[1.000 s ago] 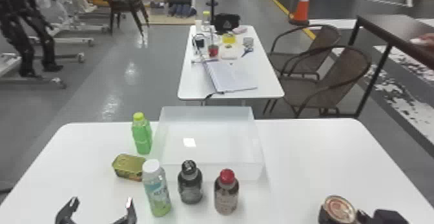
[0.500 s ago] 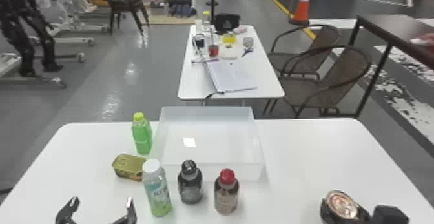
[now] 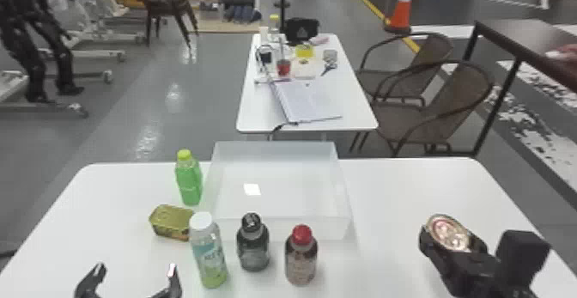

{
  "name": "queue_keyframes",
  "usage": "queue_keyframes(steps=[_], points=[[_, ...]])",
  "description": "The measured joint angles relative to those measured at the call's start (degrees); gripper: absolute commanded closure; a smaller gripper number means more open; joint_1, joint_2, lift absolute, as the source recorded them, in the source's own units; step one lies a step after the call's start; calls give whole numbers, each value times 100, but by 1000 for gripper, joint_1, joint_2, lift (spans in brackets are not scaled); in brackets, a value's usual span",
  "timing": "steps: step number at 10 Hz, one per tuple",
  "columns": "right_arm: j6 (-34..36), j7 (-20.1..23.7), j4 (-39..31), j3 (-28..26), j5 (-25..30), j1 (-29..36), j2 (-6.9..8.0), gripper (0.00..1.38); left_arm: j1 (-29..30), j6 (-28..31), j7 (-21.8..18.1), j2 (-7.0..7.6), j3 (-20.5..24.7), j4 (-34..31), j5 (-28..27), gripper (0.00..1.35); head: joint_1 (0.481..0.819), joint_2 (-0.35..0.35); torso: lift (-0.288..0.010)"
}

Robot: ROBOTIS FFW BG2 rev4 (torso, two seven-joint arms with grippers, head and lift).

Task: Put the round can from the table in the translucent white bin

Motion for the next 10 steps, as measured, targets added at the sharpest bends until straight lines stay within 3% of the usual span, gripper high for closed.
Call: queue_keyframes(steps=[2,5,8,10], points=[[465,3,-219,61,-64,-294,-40,855,-21,-38,0,0,-15,84,85,113,549,0,-100],[788,11,91,444,-323,-1028,-381,855,-67,-36,0,0,-33,133,105,113,549,0,-100],[528,172,718,836,-587,-1642,-509,855,-95,-29,0,0,-52,164,117,113,549,0,-100],[43,644,1401,1087,-658,-2127,-545,855,-114,-29,0,0,-60,186,130,113,549,0,-100]])
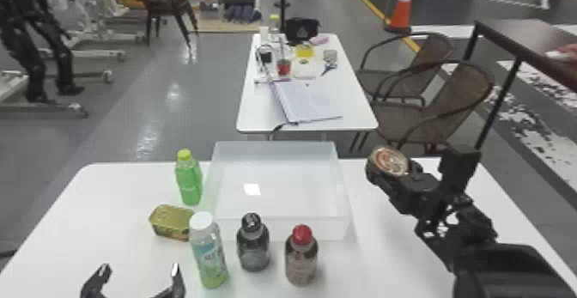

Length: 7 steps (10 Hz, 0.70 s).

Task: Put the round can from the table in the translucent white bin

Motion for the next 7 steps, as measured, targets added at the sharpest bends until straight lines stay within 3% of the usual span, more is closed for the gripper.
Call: queue_keyframes(steps=[3,7], points=[[-644,452,1206,387,-230,-716,-1,855,-52,-2,-31,0,-18,46,18,113,549,0,-100],[-798,857,2195,798,-698,-1597,-22,855,-121,15,-53,0,-45,92,27,113,549,0,-100]])
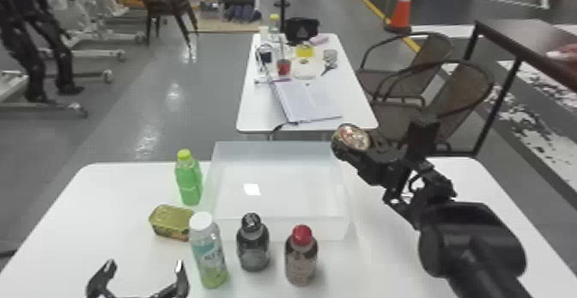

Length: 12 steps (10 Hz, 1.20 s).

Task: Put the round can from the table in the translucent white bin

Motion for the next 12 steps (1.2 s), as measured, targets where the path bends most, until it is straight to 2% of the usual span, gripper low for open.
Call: queue_keyframes(steps=[6,8,10,11,12], points=[[443,139,584,833,-735,-193,-49,849,-67,0,-27,0,-41,55,24,113,549,0,-100],[530,141,636,892,-736,-199,-52,441,-76,0,-26,0,-44,61,26,113,549,0,-100],[509,137,631,897,-708,-193,-52,119,-75,0,-26,0,-44,62,26,113,549,0,-100],[467,132,608,896,-696,-189,-52,21,-69,-8,-26,0,-44,62,26,113,549,0,-100],[439,124,560,888,-673,-182,-52,21,-68,-20,-26,0,-44,62,19,113,549,0,-100]])
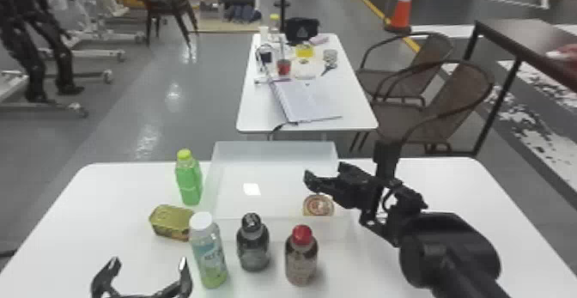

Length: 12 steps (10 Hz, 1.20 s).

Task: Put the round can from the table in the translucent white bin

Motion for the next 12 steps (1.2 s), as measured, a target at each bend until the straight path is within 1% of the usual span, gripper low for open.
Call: queue_keyframes(steps=[1,2,4,6,7,9,10,12], points=[[-31,-30,-123,-43,42,33,-4,21,0,-16,0,0,0,0,-11,113,549,0,-100],[-63,-64,-390,-189,165,122,-8,21,0,-29,0,0,0,0,-29,113,549,0,-100],[-82,-253,-1369,-668,618,594,-14,22,0,-42,0,0,0,-18,-70,113,549,0,-100],[-76,-565,-2436,-1135,932,1397,-39,36,2,-74,8,0,0,-31,-95,113,549,0,-100],[-55,-644,-2878,-1361,1004,1791,-41,51,9,-80,9,0,0,-34,-103,113,549,0,-100],[-47,-898,-3591,-1715,978,2588,-12,58,24,-78,9,0,3,-47,-148,113,549,0,-100],[-124,-1115,-3907,-1833,994,3062,35,61,26,-77,9,0,8,-56,-169,113,549,0,-100],[-712,-1762,-4252,-1879,960,4003,183,68,68,43,12,0,19,-138,-231,113,549,0,-100]])
